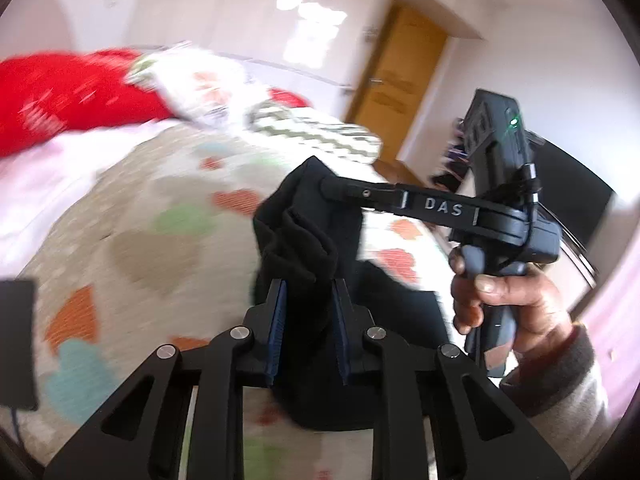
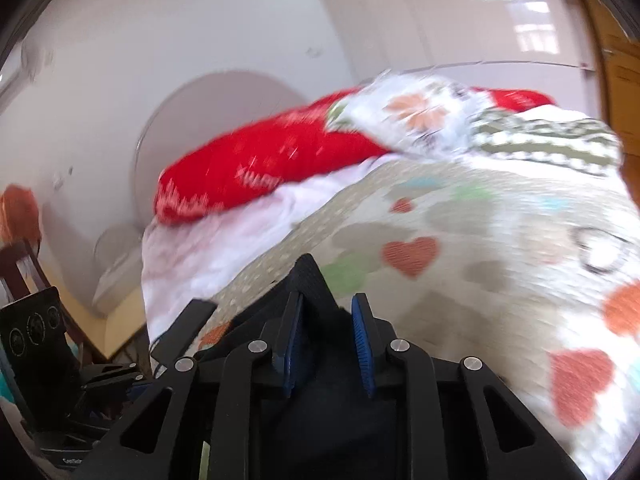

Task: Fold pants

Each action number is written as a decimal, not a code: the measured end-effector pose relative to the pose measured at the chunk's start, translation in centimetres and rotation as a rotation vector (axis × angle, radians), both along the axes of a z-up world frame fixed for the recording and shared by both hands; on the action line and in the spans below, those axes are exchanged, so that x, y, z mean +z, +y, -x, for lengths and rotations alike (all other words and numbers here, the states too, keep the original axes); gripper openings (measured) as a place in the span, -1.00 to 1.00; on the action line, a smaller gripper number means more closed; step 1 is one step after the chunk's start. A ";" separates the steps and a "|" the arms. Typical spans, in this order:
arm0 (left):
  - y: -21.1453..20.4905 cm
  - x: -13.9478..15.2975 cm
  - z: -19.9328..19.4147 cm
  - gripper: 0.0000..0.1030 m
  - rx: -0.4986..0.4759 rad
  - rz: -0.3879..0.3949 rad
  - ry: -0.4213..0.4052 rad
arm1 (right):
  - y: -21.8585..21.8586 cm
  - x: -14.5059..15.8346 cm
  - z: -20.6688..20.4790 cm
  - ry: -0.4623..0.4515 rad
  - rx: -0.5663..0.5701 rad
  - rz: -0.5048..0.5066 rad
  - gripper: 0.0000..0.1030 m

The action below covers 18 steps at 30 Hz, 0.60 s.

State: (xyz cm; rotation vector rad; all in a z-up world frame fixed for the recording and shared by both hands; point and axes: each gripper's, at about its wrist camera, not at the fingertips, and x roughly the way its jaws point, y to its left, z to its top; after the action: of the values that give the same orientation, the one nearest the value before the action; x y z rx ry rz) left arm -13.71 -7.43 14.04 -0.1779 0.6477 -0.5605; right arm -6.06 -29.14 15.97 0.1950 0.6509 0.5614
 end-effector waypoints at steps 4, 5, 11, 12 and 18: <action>-6.4 -0.3 1.1 -0.64 -0.184 -0.022 0.003 | -7.5 -0.9 3.6 0.005 -0.154 -0.075 -0.94; -7.9 -1.1 1.3 -0.77 -0.228 -0.031 0.019 | -9.3 -1.8 4.4 0.031 -0.219 -0.075 -0.94; -13.8 -6.5 1.9 -0.80 -0.384 -0.131 0.157 | -13.4 -6.3 8.6 0.175 -0.359 -0.085 -0.05; -13.4 -6.2 2.1 -0.80 -0.388 -0.132 0.143 | -13.3 -6.8 9.2 0.185 -0.352 -0.115 0.33; -8.7 -3.2 2.0 -0.04 -0.277 -0.150 0.040 | -11.3 -8.7 8.6 0.228 -0.296 -0.196 0.54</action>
State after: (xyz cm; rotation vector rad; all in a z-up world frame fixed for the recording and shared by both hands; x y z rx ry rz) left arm -15.69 -16.09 10.87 0.0427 0.7563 -0.7724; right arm -14.67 -40.45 7.25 0.5360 0.7718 0.3184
